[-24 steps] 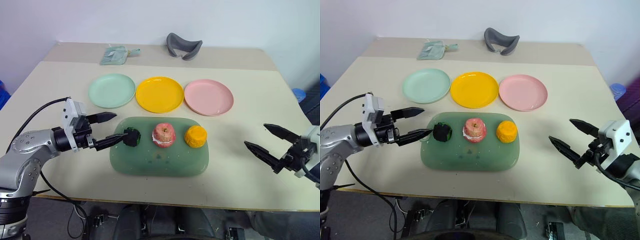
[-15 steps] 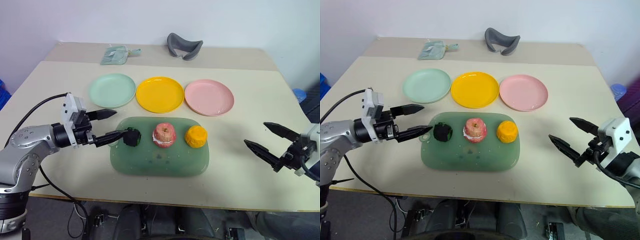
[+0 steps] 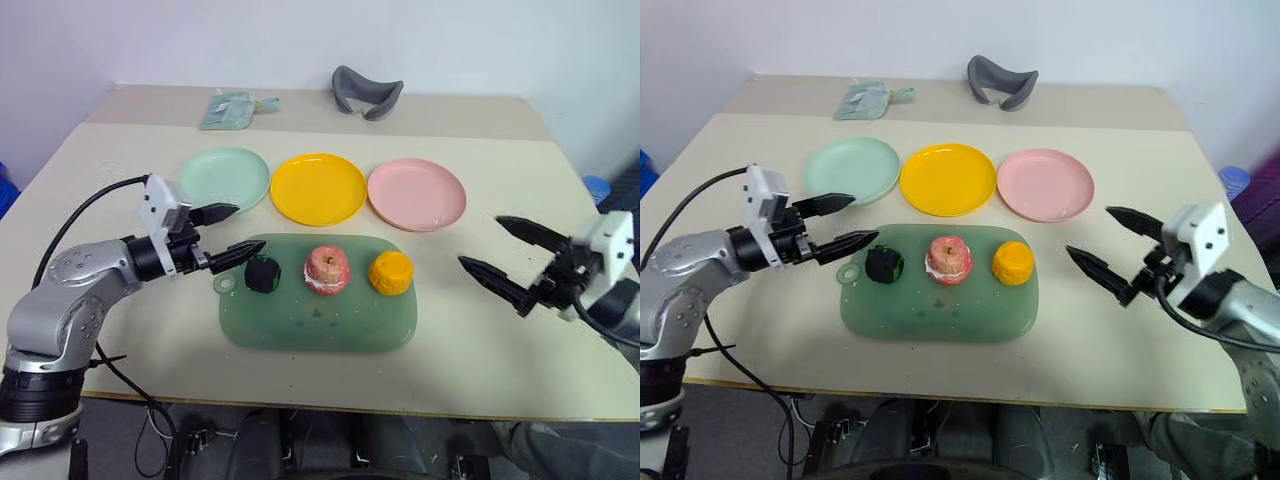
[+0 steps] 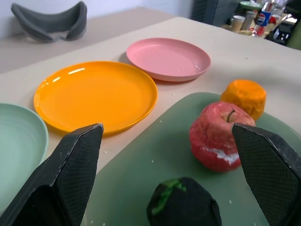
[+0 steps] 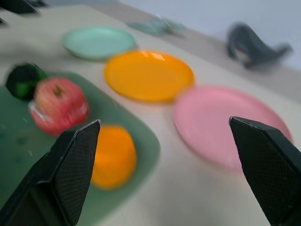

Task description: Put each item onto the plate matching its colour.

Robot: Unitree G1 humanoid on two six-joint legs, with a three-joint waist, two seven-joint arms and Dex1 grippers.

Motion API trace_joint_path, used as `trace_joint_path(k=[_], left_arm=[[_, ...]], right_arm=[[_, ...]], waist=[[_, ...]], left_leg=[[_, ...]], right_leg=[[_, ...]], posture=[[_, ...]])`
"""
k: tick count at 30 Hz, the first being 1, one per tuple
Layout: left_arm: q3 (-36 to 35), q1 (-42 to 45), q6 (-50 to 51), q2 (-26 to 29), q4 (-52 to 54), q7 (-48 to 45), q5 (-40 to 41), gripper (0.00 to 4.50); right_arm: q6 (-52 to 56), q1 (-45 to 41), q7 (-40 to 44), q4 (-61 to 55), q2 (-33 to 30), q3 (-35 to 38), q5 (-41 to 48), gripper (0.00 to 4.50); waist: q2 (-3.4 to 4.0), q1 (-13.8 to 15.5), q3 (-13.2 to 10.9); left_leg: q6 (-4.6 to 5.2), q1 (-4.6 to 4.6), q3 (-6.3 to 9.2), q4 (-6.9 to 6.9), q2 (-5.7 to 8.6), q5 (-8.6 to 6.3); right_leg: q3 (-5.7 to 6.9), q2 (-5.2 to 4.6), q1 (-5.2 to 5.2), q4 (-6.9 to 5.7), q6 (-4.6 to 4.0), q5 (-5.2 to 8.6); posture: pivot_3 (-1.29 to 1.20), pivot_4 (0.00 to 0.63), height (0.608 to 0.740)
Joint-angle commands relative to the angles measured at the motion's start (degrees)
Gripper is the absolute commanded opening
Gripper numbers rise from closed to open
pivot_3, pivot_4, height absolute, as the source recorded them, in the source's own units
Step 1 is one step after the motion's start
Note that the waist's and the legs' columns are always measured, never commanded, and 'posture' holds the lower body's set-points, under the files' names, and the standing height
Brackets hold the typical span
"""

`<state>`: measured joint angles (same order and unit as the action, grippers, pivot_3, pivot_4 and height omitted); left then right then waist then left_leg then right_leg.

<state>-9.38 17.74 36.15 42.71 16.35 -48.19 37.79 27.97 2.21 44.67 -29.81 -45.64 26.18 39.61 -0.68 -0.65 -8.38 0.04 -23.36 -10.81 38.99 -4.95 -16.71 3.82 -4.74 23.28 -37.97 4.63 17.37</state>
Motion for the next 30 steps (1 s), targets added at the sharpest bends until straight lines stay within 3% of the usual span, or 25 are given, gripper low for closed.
trace_joint_path(k=[1, 9, 16, 30], left_arm=[[1.7, 2.2, 2.8, 0.6, -0.1, 0.4, -0.2, 4.5], [5.6, 4.7, 3.0, 0.8, -1.8, -0.9, -3.2, 4.5], [9.6, 3.8, 2.7, 1.6, -2.7, -1.4, -8.1, 4.5], [14.1, 2.5, 0.5, -0.1, -5.0, -2.6, -14.7, 4.5]], right_arm=[[1.1, -5.3, 2.6, 1.5, -2.5, -4.1, 0.4, 4.48], [5.3, -18.0, 10.7, 5.8, -6.5, -14.6, 1.0, 4.48], [6.8, -21.6, 15.1, 6.9, -6.4, -21.0, -0.7, 4.48], [3.1, -25.3, 13.6, 8.4, -1.4, -23.9, -5.2, 4.48]], waist=[[0.0, 0.0, 0.0], [-0.01, 0.1, 0.0], [-0.02, 0.1, 0.0], [-0.02, 0.1, 0.0]], left_leg=[[0.0, 0.0, 0.0, 0.0, 0.0, 0.0], [0.01, -0.03, -0.02, 0.02, 0.01, 0.0], [0.01, -0.05, -0.02, 0.04, 0.01, 0.0], [0.01, -0.07, -0.03, 0.04, 0.0, 0.0]], right_leg=[[0.0, 0.0, 0.01, 0.0, 0.0, 0.0], [0.0, -0.01, 0.05, 0.0, 0.0, 0.0], [0.0, -0.02, 0.05, 0.0, 0.0, 0.0], [0.01, -0.02, 0.09, -0.01, 0.0, 0.0]], posture=[[0.0, 0.15, 0.74], [0.0, 0.15, 0.74], [0.0, 0.15, 0.74], [0.0, 0.15, 0.74]])
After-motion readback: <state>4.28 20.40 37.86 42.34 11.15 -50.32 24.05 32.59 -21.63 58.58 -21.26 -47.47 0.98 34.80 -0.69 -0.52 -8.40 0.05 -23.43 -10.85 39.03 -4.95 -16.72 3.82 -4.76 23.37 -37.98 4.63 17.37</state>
